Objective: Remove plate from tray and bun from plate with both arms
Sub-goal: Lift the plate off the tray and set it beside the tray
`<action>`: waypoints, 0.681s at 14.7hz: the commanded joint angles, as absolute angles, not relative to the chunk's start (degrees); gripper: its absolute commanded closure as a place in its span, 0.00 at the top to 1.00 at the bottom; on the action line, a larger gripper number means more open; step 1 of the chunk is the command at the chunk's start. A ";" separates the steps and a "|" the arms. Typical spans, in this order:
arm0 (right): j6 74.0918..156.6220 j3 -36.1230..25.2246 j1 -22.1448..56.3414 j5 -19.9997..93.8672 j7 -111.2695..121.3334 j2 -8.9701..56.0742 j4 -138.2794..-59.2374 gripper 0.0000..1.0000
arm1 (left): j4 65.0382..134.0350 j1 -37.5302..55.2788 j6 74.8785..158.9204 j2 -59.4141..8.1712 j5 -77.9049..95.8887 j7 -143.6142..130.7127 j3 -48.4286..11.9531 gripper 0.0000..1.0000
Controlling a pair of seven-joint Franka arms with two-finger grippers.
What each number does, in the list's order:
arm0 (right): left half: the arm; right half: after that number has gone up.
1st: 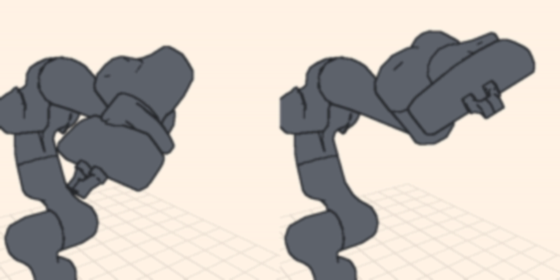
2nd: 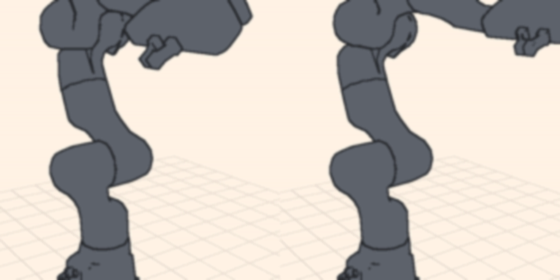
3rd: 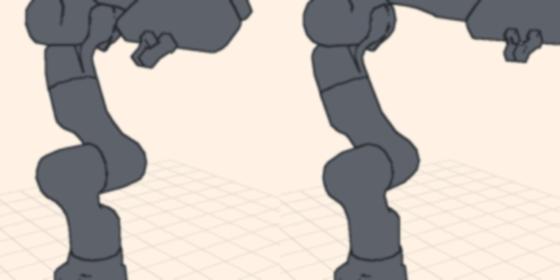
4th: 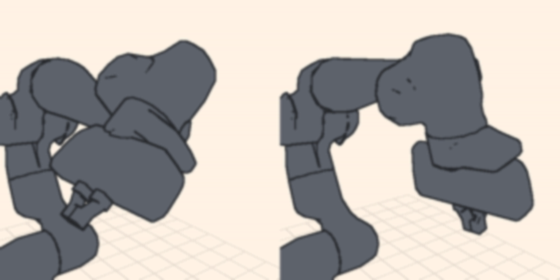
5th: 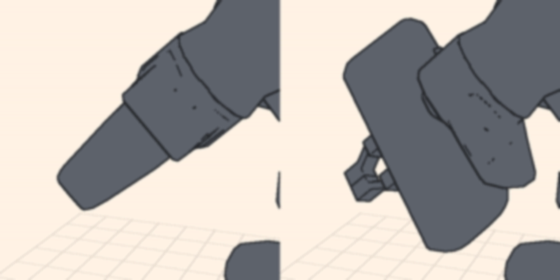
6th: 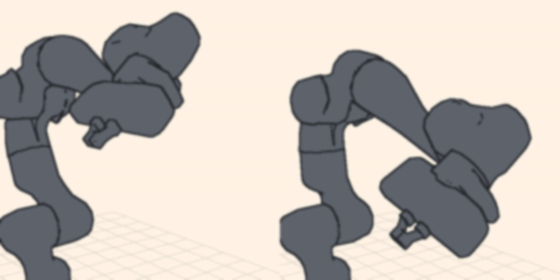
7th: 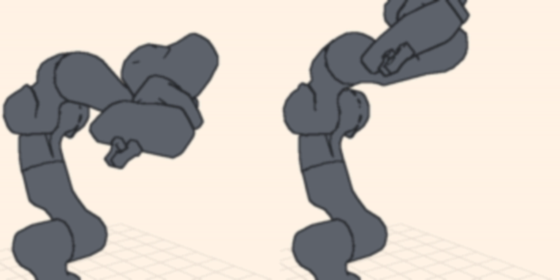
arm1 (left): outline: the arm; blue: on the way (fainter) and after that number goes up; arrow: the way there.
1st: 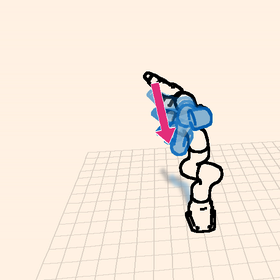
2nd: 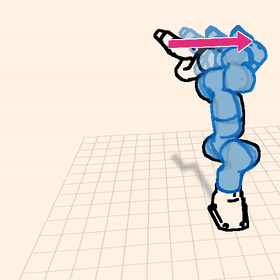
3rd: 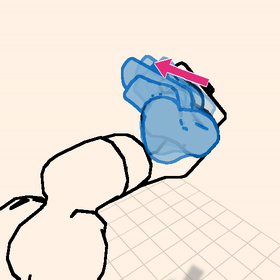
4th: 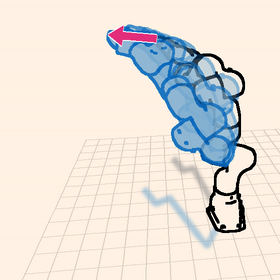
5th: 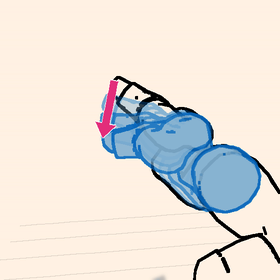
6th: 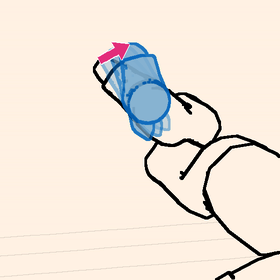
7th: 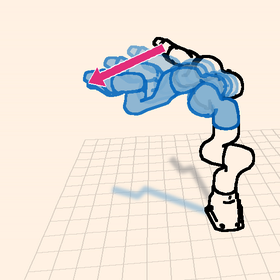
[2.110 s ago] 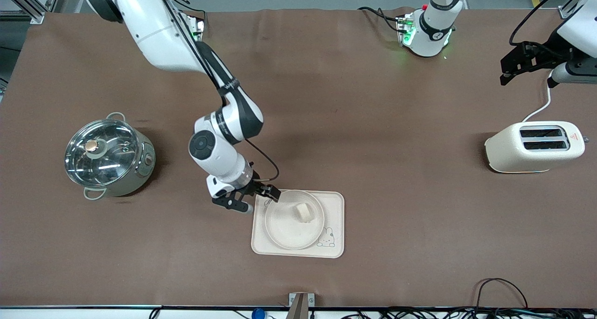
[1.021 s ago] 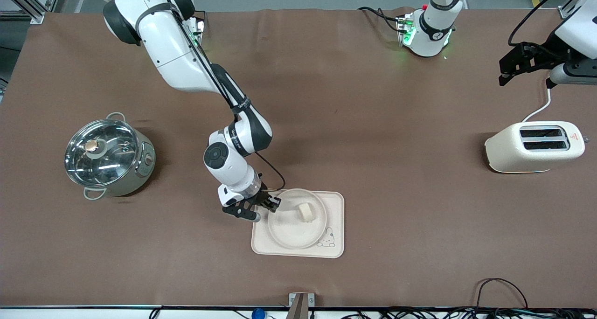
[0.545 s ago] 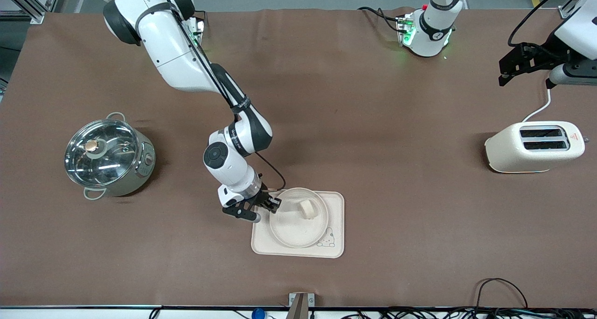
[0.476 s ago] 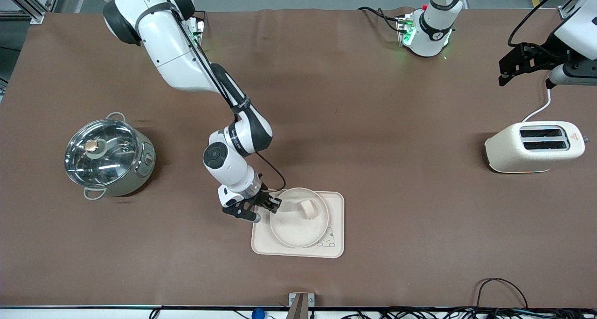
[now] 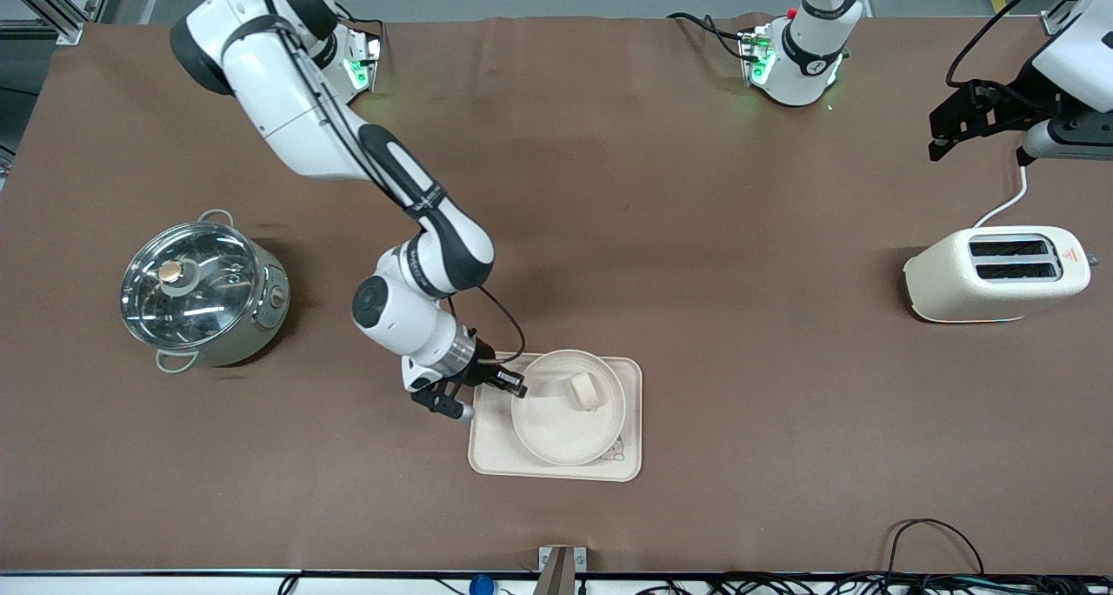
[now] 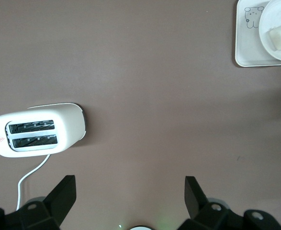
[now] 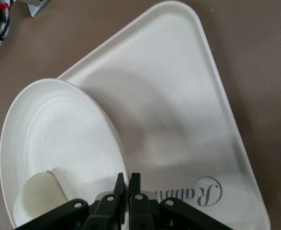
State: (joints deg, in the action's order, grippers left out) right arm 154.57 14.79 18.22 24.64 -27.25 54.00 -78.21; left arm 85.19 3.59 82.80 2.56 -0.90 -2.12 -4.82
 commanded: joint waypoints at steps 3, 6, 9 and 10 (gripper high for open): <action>161.89 18.19 17.66 26.02 -24.70 49.67 -88.31 0.00 | 84.29 3.69 81.74 2.11 -0.26 -1.58 -4.83 1.00; 166.70 20.38 17.41 26.10 -24.70 45.36 -97.26 0.00 | 84.37 3.69 81.74 1.85 -0.26 -1.58 -4.83 1.00; 167.70 21.79 15.65 26.02 -24.44 41.58 -102.82 0.00 | 84.37 3.69 81.74 1.58 -0.26 -1.67 -4.83 1.00; 167.70 22.41 15.30 26.10 -23.65 40.79 -104.40 0.00 | 84.37 3.69 81.74 1.58 -0.26 -1.67 -4.83 1.00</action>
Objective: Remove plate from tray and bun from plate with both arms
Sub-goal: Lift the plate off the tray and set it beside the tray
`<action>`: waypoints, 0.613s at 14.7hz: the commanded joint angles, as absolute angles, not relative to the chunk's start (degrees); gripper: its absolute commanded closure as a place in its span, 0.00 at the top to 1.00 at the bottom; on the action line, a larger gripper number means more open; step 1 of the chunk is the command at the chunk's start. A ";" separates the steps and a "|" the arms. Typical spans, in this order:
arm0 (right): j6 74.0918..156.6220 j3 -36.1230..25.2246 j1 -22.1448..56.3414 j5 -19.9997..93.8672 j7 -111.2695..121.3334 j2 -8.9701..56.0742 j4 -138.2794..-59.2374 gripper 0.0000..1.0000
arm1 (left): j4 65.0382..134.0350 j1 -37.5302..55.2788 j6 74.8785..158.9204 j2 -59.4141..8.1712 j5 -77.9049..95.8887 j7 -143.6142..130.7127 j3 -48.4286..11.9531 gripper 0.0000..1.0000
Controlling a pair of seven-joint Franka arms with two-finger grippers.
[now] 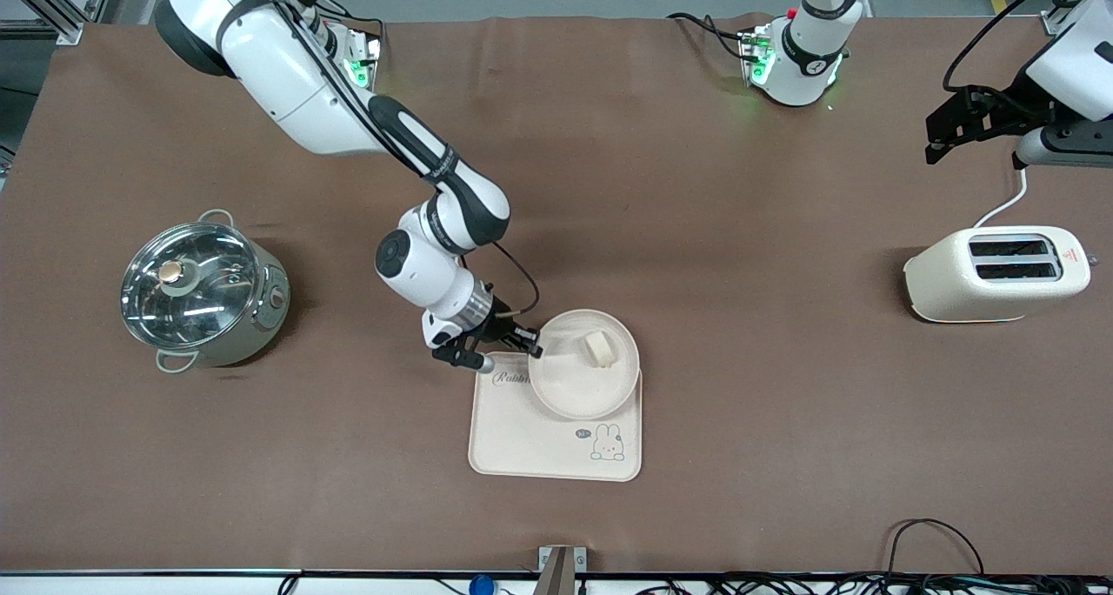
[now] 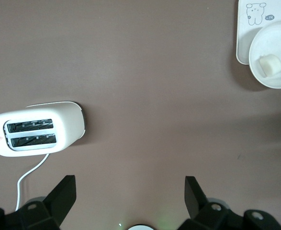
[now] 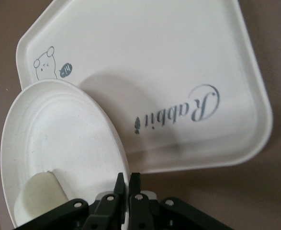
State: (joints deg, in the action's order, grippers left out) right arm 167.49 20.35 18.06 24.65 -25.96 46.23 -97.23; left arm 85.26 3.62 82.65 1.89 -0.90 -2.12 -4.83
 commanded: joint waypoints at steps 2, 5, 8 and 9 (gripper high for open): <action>167.96 22.76 14.59 26.10 -23.03 38.95 -107.74 0.00 | 84.29 3.78 81.74 1.58 -0.35 -1.67 -4.83 1.00; 169.01 23.03 14.59 26.10 -22.68 36.39 -112.66 0.00 | 84.20 3.69 81.65 1.76 -0.35 -1.76 -4.83 1.00; 170.32 25.04 13.71 26.10 -21.72 35.77 -115.83 0.00 | 84.20 3.69 81.13 1.76 -0.18 -1.76 -4.92 1.00; 172.25 25.57 13.19 26.02 -20.84 35.68 -117.67 0.00 | 84.29 3.78 80.95 1.67 -0.18 -1.84 -4.92 1.00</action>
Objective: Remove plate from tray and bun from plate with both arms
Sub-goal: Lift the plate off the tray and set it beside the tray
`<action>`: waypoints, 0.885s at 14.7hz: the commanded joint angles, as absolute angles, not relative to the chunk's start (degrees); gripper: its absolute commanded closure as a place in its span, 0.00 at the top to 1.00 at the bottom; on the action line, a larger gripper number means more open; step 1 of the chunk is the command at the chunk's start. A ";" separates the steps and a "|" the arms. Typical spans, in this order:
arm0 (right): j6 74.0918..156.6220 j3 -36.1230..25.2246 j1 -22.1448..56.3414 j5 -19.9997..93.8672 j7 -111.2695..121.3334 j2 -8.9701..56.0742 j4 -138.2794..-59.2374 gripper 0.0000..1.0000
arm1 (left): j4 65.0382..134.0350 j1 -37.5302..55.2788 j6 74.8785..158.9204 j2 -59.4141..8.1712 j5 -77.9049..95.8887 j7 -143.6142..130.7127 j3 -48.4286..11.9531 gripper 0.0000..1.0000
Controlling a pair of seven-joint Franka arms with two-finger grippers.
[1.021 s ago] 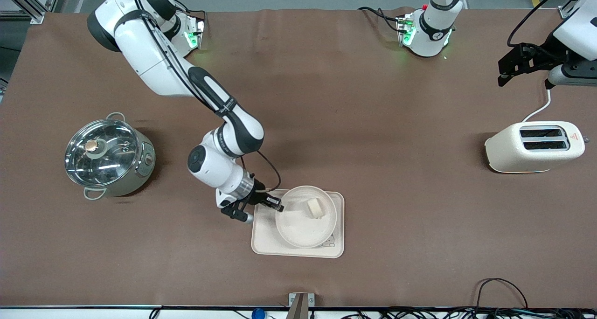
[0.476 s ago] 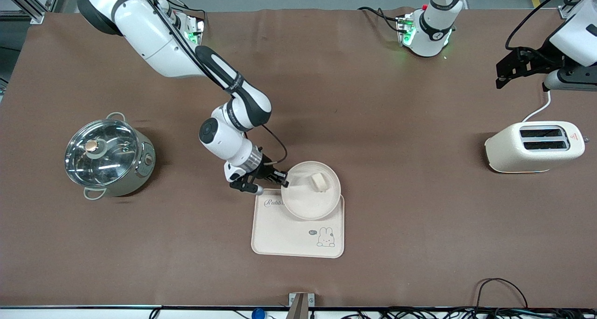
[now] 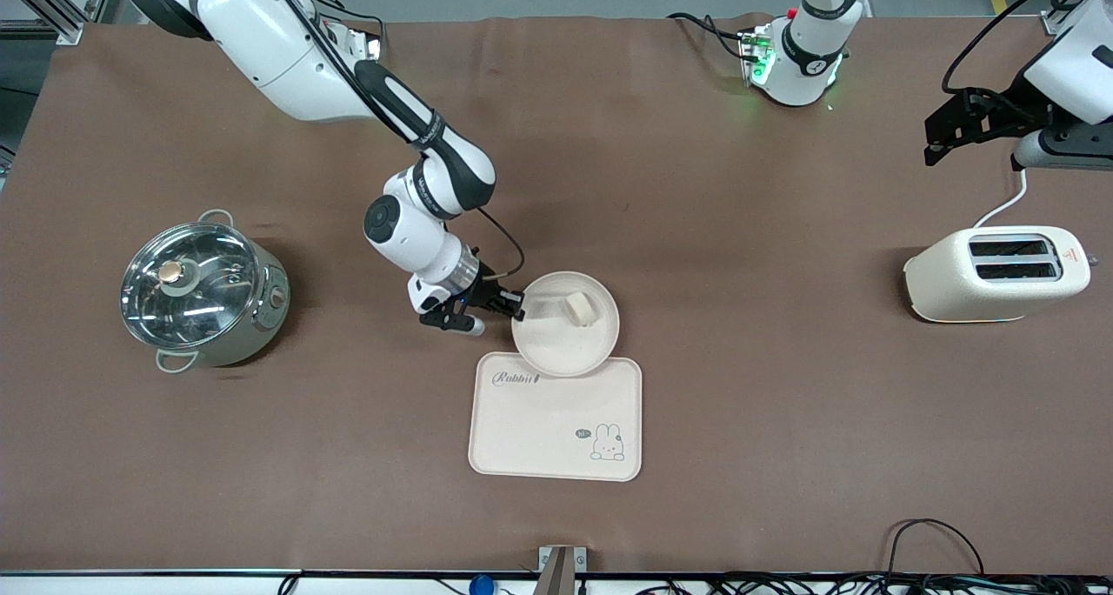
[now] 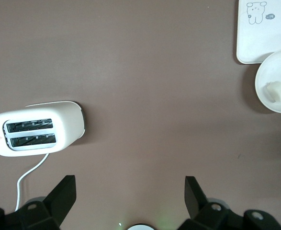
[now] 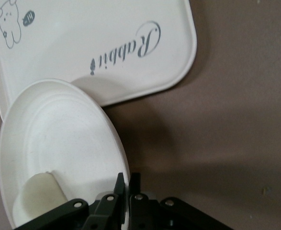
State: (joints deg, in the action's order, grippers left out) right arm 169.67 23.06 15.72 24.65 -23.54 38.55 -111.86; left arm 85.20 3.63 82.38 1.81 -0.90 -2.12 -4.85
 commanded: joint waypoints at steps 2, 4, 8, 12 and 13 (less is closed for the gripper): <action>175.94 28.02 11.70 26.02 -19.78 35.51 -121.18 0.00 | 84.81 4.48 80.77 1.58 -0.09 -2.11 -5.27 1.00; 178.15 30.92 9.07 26.02 -18.55 35.16 -124.26 0.00 | 86.83 5.27 80.68 1.06 0.09 -2.81 -5.89 1.00; 178.16 35.33 2.82 26.02 -16.87 34.72 -126.83 0.44 | 89.28 5.62 81.64 -1.40 0.09 -11.40 -12.02 1.00; 178.07 35.42 2.72 26.19 -17.40 34.02 -126.91 1.00 | 97.53 5.80 93.65 -3.16 0.00 -26.68 -19.14 1.00; 177.54 35.42 2.46 26.19 -17.40 33.06 -126.91 1.00 | 99.39 5.89 97.87 -4.73 0.00 -30.72 -20.90 1.00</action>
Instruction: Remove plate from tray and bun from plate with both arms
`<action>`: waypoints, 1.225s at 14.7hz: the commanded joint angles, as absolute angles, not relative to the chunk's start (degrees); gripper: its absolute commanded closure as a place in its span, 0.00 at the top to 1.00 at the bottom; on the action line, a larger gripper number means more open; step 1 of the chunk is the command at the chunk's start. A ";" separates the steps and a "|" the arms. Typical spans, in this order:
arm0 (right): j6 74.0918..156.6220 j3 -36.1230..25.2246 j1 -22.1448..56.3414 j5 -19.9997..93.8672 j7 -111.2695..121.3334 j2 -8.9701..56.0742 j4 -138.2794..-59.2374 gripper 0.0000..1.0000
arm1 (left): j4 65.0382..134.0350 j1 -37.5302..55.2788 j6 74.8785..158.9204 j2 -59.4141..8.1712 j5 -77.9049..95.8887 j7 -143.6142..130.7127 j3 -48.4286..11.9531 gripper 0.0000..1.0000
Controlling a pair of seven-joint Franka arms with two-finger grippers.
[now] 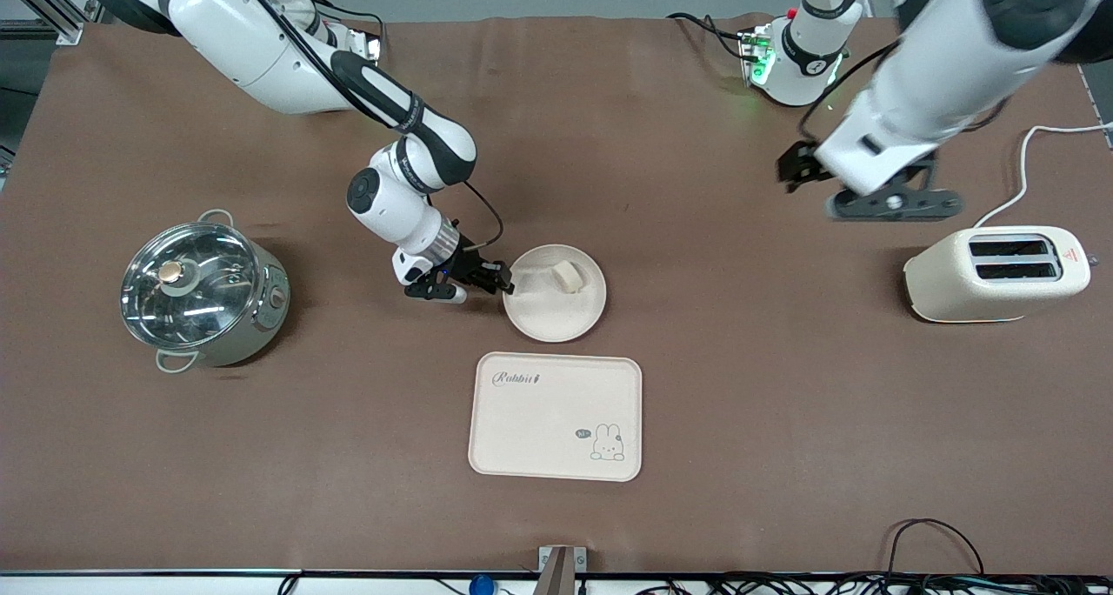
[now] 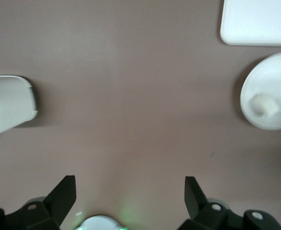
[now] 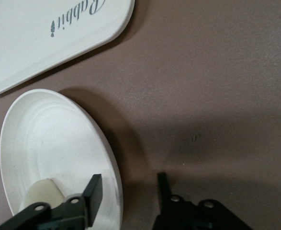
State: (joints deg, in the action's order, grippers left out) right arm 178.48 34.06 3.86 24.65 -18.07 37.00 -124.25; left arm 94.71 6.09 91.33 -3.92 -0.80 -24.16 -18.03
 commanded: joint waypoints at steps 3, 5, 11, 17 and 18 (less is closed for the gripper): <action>167.56 35.68 -0.87 26.19 -17.58 28.06 -126.48 1.00 | 100.02 8.07 105.44 -11.58 -0.87 -41.10 -24.95 1.00; 159.30 35.51 -3.15 26.10 -16.97 22.61 -126.39 1.00 | 99.93 11.50 110.11 -15.80 -1.58 -47.96 -24.96 1.00; 142.57 35.07 -10.80 25.49 -14.33 6.89 -126.73 1.00 | 97.13 21.25 119.70 -28.28 -11.68 -67.73 -25.05 1.00; 128.03 34.80 -23.35 17.53 -7.50 -2.28 -118.43 1.00 | 85.97 27.94 121.81 -41.82 -17.75 -80.41 -24.61 0.98; 121.44 34.89 -25.29 13.49 -6.77 -2.20 -113.26 1.00 | 85.78 28.38 123.47 -42.71 -17.93 -81.20 -24.52 0.97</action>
